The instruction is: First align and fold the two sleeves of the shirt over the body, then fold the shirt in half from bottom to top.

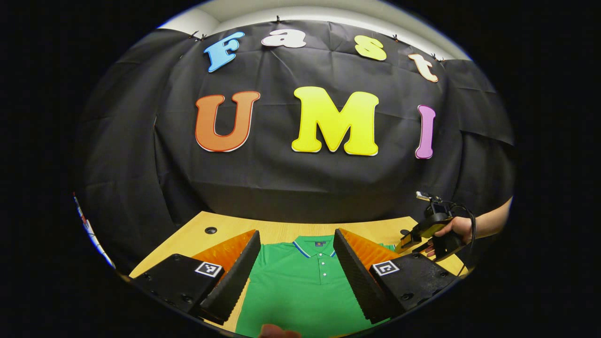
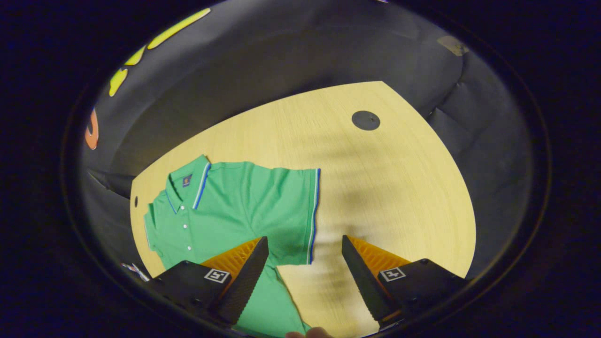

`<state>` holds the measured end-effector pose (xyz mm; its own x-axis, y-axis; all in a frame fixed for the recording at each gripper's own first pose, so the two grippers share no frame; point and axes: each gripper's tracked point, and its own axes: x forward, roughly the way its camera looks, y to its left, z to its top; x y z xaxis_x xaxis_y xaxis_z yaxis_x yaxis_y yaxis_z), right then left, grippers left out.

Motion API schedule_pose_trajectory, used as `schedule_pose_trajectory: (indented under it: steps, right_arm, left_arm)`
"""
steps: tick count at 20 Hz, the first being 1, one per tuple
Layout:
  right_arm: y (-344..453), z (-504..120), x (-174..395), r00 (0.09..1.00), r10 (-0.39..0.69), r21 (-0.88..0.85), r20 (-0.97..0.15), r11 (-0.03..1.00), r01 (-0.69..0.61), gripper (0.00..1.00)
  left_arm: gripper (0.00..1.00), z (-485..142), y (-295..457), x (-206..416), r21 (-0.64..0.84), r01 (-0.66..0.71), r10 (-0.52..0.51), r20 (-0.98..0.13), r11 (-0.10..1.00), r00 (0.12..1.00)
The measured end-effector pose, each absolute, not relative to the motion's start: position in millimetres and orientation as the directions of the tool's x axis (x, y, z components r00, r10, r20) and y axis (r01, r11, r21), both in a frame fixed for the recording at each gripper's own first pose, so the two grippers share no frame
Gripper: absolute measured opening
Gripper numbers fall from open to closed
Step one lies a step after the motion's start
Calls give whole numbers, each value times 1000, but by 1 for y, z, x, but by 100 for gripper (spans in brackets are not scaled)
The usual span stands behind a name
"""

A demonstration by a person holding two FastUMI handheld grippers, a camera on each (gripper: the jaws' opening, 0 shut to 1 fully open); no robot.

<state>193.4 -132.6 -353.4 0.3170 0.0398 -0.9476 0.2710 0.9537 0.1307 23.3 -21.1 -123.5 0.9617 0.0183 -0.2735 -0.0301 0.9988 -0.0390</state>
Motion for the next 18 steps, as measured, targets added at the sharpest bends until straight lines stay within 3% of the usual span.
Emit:
schedule_pose_trajectory:
  steps: [3, 4, 5, 10, 11, 12, 14, 17, 18]
  right_arm:
    - [-131, -371, 203, 266, 58, 141, -962, 942, 305, 99]
    - [-132, -374, 206, 254, 57, 137, -965, 942, 306, 93]
    - [-132, -377, 208, 244, 59, 134, -968, 944, 303, 99]
    - [-124, -393, 212, 199, 42, 93, -979, 964, 250, 100]
    - [-123, -393, 210, 183, 38, 83, -982, 965, 247, 86]
    - [-127, -396, 211, 184, 14, 59, -983, 969, 241, 88]
    - [-131, -398, 211, 171, -24, 12, -985, 978, 207, 82]
    - [-139, -397, 211, 159, -74, -43, -985, 981, 189, 16]
    - [-138, -398, 212, 160, -67, -37, -985, 983, 181, 30]
  left_arm:
    - [100, -130, -21, 21, -30, -40, 30, -291, 999, 956]
    - [100, -132, -21, 20, -27, -45, 35, -298, 999, 954]
    - [100, -133, -20, 20, -24, -50, 41, -303, 998, 952]
    - [100, -137, -14, 14, -22, -80, 68, -321, 997, 945]
    - [100, -137, -12, 13, -19, -86, 75, -321, 996, 944]
    - [100, -137, -11, 13, -17, -92, 81, -322, 996, 943]
    - [100, -139, -8, 12, -17, -103, 92, -325, 995, 941]
    - [100, -142, -8, 10, -38, -111, 92, -333, 993, 938]
    - [100, -143, -8, 8, -44, -116, 95, -335, 992, 937]
